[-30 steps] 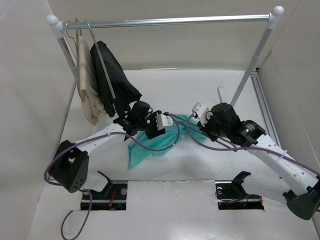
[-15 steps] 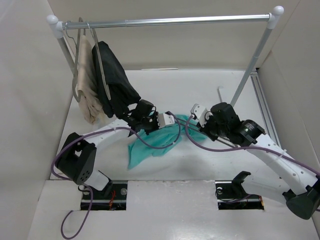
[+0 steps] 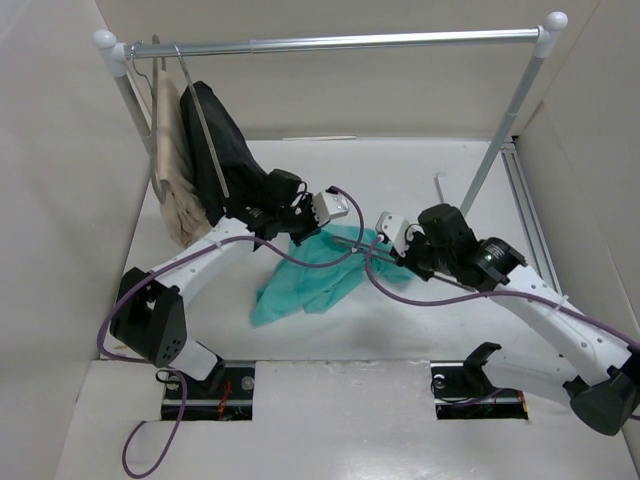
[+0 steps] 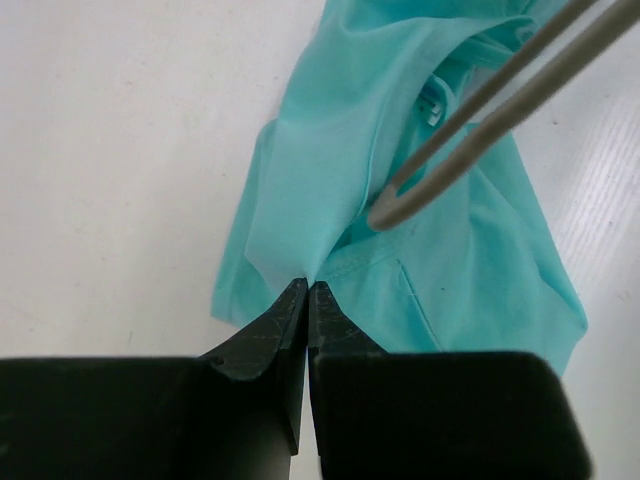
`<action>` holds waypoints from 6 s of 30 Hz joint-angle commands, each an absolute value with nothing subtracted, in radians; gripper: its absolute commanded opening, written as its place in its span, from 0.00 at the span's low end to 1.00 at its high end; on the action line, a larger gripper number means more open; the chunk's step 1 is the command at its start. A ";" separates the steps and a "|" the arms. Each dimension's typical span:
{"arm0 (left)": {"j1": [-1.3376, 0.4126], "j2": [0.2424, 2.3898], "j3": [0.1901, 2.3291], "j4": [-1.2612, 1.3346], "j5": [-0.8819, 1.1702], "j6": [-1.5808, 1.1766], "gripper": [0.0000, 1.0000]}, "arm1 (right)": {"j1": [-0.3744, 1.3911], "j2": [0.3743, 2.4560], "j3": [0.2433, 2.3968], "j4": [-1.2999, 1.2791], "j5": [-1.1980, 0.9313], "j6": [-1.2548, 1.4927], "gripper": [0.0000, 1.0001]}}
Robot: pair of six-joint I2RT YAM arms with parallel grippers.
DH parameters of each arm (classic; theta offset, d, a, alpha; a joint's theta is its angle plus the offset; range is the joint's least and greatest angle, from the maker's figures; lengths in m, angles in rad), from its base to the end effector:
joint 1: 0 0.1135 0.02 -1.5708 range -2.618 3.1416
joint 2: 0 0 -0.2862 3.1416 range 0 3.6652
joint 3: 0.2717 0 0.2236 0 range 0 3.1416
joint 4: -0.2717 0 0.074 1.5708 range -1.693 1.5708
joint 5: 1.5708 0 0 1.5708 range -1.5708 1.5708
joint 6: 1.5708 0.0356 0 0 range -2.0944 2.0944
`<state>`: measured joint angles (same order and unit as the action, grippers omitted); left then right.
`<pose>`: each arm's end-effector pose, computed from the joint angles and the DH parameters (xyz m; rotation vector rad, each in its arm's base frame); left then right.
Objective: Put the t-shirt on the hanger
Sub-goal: Place tshirt on hanger
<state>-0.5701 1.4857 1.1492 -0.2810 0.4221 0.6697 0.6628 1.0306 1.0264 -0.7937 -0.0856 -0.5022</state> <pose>0.2494 -0.1772 0.3225 1.4367 1.6051 -0.4031 0.1281 0.1039 0.3397 -1.3393 1.9580 0.1787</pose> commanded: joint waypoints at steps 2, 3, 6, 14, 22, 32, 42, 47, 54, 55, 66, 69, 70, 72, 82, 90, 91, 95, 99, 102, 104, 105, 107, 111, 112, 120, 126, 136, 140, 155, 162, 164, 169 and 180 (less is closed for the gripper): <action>-0.572 1.479 1.184 -0.327 0.469 0.637 0.00 | 0.678 1.095 1.049 -0.704 -0.040 -0.518 0.00; -0.572 1.479 1.193 -0.327 0.469 0.637 0.00 | 0.678 1.104 1.049 -0.704 -0.028 -0.518 0.00; -0.572 1.479 1.193 -0.327 0.469 0.637 0.00 | 0.678 1.143 1.075 -0.695 0.023 -0.528 0.00; -0.572 1.479 1.238 -0.347 0.541 0.675 0.00 | 0.678 1.310 1.147 -0.663 0.011 -0.615 0.00; -0.572 1.488 1.276 -0.411 0.578 0.811 0.00 | 0.667 1.301 1.077 -0.571 -0.242 -0.716 0.00; -0.468 1.488 1.209 -0.288 0.365 0.897 0.04 | 0.658 1.181 0.971 -0.571 -0.540 -0.693 0.00; -0.468 1.283 1.115 -0.380 0.428 0.887 0.52 | 0.658 1.215 0.922 -0.520 -0.474 -0.650 0.00; -0.468 1.180 1.091 -0.524 0.662 0.897 0.41 | 0.658 1.256 0.931 -0.508 -0.465 -0.650 0.00; -0.567 1.235 0.969 -0.617 0.503 0.892 0.47 | 0.658 1.276 0.922 -0.499 -0.456 -0.660 0.00; -0.577 1.259 0.960 -0.588 0.491 0.867 0.52 | 0.658 1.276 0.922 -0.499 -0.456 -0.660 0.00; -0.577 1.308 0.896 -0.353 0.463 0.652 0.60 | 0.658 1.276 0.931 -0.489 -0.456 -0.660 0.00; -0.577 1.319 0.887 -0.342 0.483 0.640 0.28 | 0.658 1.267 0.922 -0.489 -0.456 -0.660 0.00; -0.577 1.328 0.874 -0.342 0.483 0.640 0.18 | 0.658 1.267 0.922 -0.489 -0.456 -0.660 0.00; -0.577 1.328 0.864 -0.331 0.471 0.640 0.05 | 0.658 1.267 0.922 -0.489 -0.456 -0.660 0.00; -0.577 1.255 1.002 -0.495 0.563 0.849 0.00 | 0.658 1.267 0.933 -0.555 -0.425 -0.690 0.00; -0.555 1.193 1.132 -0.693 0.817 1.101 0.00 | 0.658 1.249 0.985 -0.600 -0.430 -0.690 0.00; -0.555 1.193 1.153 -0.727 0.836 1.114 0.00 | 0.658 1.249 0.985 -0.600 -0.419 -0.690 0.00; -0.555 1.193 1.173 -0.793 0.873 1.186 0.00 | 0.658 1.249 1.017 -0.612 -0.381 -0.690 0.00; -0.555 1.193 1.183 -0.886 0.862 1.296 0.00 | 0.667 1.287 1.052 -0.632 -0.302 -0.667 0.00; -0.555 1.193 1.183 -0.923 0.862 1.336 0.00 | 0.667 1.345 1.150 -0.701 -0.227 -0.684 0.00; -0.555 1.184 1.183 -0.934 0.862 1.345 0.00 | 0.676 1.383 1.205 -0.757 -0.186 -0.693 0.00; -0.555 1.184 1.183 -0.934 0.862 1.345 0.00 | 0.676 1.419 1.230 -0.773 -0.172 -0.709 0.00; -0.555 1.184 1.173 -0.934 0.853 1.335 0.08 | 0.687 1.453 1.282 -0.801 -0.134 -0.724 0.00; -0.545 1.175 1.102 -0.896 0.792 1.283 0.24 | 0.696 1.505 1.313 -0.847 -0.103 -0.761 0.00; -0.545 1.164 1.068 -0.896 0.778 1.282 0.27 | 0.696 1.517 1.313 -0.847 -0.103 -0.761 0.00; -0.506 1.118 0.921 -0.600 0.646 0.978 0.44 | 0.755 1.517 1.284 -0.807 -0.167 -0.761 0.00; -0.528 1.149 0.867 -0.427 0.511 0.798 0.47 | 0.773 1.497 1.264 -0.782 -0.178 -0.761 0.00; -0.584 1.172 0.761 -0.399 0.370 0.824 0.09 | 0.793 1.427 1.216 -0.759 -0.187 -0.752 0.00; -0.584 1.163 0.761 -0.399 0.370 0.812 0.00 | 0.793 1.417 1.193 -0.759 -0.187 -0.742 0.00; -0.502 1.069 1.005 -0.492 0.748 1.008 0.00 | 0.793 1.379 1.184 -0.790 -0.196 -0.752 0.00; -0.502 1.069 1.031 -0.526 0.986 1.074 0.00 | 0.802 1.344 1.193 -0.753 -0.233 -0.761 0.00; -0.502 1.069 1.041 -0.526 0.999 1.112 0.00 | 0.811 1.318 1.193 -0.744 -0.233 -0.772 0.00; -0.502 1.089 1.054 -0.607 1.022 1.213 0.00 | 0.821 1.191 1.194 -0.698 -0.242 -0.741 0.00; -0.448 1.080 1.081 -0.676 0.936 1.244 0.00 | 0.873 1.166 1.132 -0.724 -0.301 -0.695 0.00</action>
